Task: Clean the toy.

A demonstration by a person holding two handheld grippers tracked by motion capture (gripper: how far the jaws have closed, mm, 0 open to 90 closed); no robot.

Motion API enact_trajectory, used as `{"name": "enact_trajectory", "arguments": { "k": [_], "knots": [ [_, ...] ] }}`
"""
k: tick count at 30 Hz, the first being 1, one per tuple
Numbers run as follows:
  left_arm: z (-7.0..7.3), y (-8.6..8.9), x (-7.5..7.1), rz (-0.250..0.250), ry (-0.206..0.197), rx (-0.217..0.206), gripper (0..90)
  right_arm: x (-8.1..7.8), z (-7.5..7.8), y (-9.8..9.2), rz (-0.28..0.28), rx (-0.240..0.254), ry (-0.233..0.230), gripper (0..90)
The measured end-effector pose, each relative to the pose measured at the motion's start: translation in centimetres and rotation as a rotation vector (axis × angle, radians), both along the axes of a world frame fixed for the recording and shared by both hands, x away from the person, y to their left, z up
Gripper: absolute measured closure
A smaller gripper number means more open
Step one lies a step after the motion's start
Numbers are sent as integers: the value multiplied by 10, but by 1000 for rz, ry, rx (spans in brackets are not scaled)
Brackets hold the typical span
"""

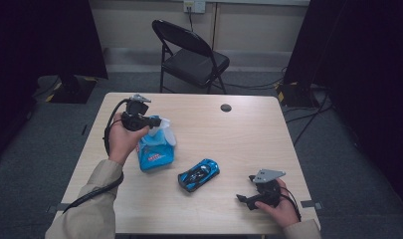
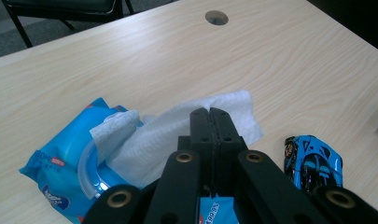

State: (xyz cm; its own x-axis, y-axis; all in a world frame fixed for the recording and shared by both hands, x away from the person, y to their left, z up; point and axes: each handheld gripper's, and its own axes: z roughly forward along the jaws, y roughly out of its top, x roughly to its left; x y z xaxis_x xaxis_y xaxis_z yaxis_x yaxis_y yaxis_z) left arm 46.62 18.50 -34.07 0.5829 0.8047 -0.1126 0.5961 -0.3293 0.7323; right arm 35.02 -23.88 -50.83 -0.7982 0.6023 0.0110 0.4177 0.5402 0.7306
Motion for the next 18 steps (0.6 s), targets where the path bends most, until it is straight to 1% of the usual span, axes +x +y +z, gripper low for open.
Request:
{"name": "enact_trajectory", "arguments": {
  "k": [2, 3, 5, 7, 9, 10, 12, 14, 15, 17, 18],
  "knots": [
    [3, 0, 0, 0, -2, 4, 897, 0, 0, 0, 0, 0, 0, 113],
    [5, -1, 0, 2, -3, -6, 897, 0, 0, 0, 0, 0, 0, 113],
    [8, 0, 0, 2, -1, -12, 897, 0, 0, 0, 0, 0, 0, 113],
    [11, 0, 1, 0, -2, -10, 897, 0, 0, 0, 0, 0, 0, 113],
    [14, 1, 1, -2, 1, -32, 897, 0, 0, 0, 0, 0, 0, 113],
    [15, 0, 1, -6, 1, -31, 897, 0, 0, 0, 0, 0, 0, 113],
    [18, 0, 0, -13, -6, -41, 897, 0, 0, 0, 0, 0, 1, 113],
    [24, -1, -1, -18, -19, -65, 897, 0, 0, 0, 0, 0, 1, 113],
    [27, -2, -2, -22, -23, -69, 897, 0, 0, 0, -1, 0, 1, 113],
    [34, -7, -3, -36, -43, -57, 897, 0, 0, 0, 0, 0, 0, 113],
    [37, -9, -4, -45, -46, -57, 897, 0, 0, 0, 0, 0, 0, 113]
  ]
}}
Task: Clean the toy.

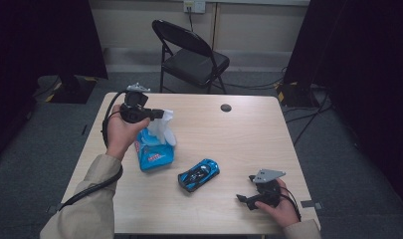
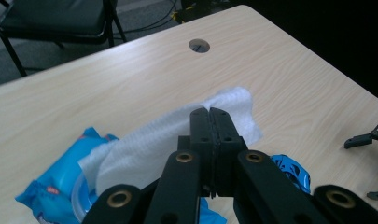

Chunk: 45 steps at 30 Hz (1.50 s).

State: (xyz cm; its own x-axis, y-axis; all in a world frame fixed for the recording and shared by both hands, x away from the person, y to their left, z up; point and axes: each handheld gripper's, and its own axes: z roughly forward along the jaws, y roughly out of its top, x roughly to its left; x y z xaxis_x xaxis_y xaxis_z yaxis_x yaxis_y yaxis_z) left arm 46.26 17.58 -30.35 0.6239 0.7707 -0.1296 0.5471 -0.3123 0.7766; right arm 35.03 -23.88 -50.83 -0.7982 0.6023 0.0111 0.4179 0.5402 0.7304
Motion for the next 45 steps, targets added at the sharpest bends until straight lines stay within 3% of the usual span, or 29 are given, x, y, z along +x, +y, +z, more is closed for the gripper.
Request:
{"name": "enact_trajectory", "arguments": {
  "k": [7, 13, 26, 34, 45],
  "knots": [
    [16, -21, -7, -58, -31, -4, 896, 0, 0, 0, 0, 0, 1, 113],
    [18, -41, -14, -108, -29, -23, 896, 0, 0, 0, 0, 0, 1, 113],
    [5, -86, -26, -215, -3, -45, 895, 0, 0, 0, 0, 1, 1, 113],
    [3, -118, -35, -283, -5, -36, 894, 0, 0, 0, 1, 0, -1, 113],
    [-18, -163, -54, -393, 20, -65, 893, 0, 0, 0, 1, 0, -1, 113]
  ]
}}
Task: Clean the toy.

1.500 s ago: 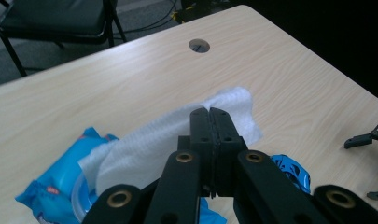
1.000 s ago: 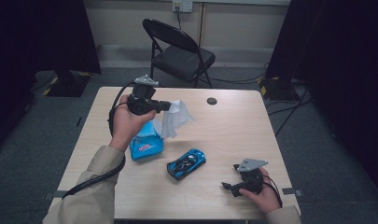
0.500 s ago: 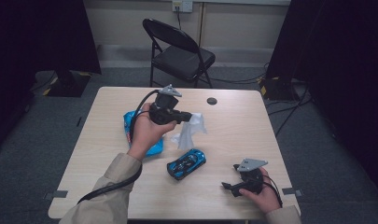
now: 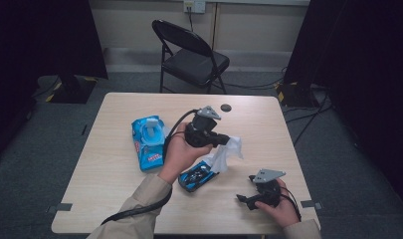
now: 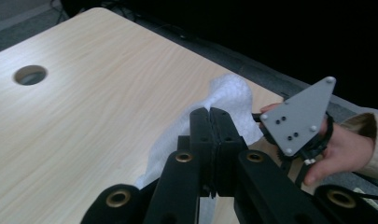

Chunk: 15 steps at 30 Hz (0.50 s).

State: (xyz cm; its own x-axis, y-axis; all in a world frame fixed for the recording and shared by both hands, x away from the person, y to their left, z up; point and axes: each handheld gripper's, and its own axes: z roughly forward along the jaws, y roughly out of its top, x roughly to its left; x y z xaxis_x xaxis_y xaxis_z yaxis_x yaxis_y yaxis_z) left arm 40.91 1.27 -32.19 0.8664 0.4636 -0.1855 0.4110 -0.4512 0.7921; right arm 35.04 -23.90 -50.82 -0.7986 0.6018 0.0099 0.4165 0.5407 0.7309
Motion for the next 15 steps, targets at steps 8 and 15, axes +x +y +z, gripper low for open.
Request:
{"name": "enact_trajectory", "arguments": {
  "k": [8, 15],
  "knots": [
    [-25, -27, -10, -54, 33, -8, 892, 0, 0, 0, 0, 0, 0, 113],
    [-64, -37, -14, -69, 88, 39, 891, 0, 0, 0, 0, 1, 0, 113]
  ]
}}
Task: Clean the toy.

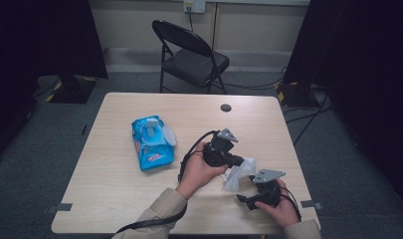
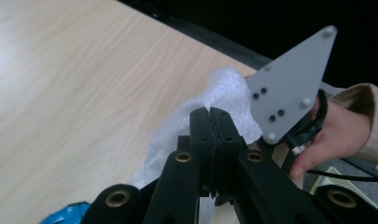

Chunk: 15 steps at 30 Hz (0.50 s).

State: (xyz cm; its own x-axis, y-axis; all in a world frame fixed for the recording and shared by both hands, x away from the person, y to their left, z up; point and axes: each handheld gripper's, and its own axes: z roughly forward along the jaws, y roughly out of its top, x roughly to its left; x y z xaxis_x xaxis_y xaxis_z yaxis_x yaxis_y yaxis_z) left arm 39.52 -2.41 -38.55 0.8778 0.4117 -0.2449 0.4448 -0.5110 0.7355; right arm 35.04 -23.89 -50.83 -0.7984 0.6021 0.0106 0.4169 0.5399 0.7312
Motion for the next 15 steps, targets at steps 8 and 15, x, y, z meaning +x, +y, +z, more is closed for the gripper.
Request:
{"name": "enact_trajectory", "arguments": {
  "k": [8, 15],
  "knots": [
    [-42, 6, -4, 9, 49, 80, 889, 0, 0, 0, 1, -1, 3, 113],
    [-59, 7, -10, 4, 70, 100, 886, 0, 0, 0, 1, -1, 2, 113]
  ]
}}
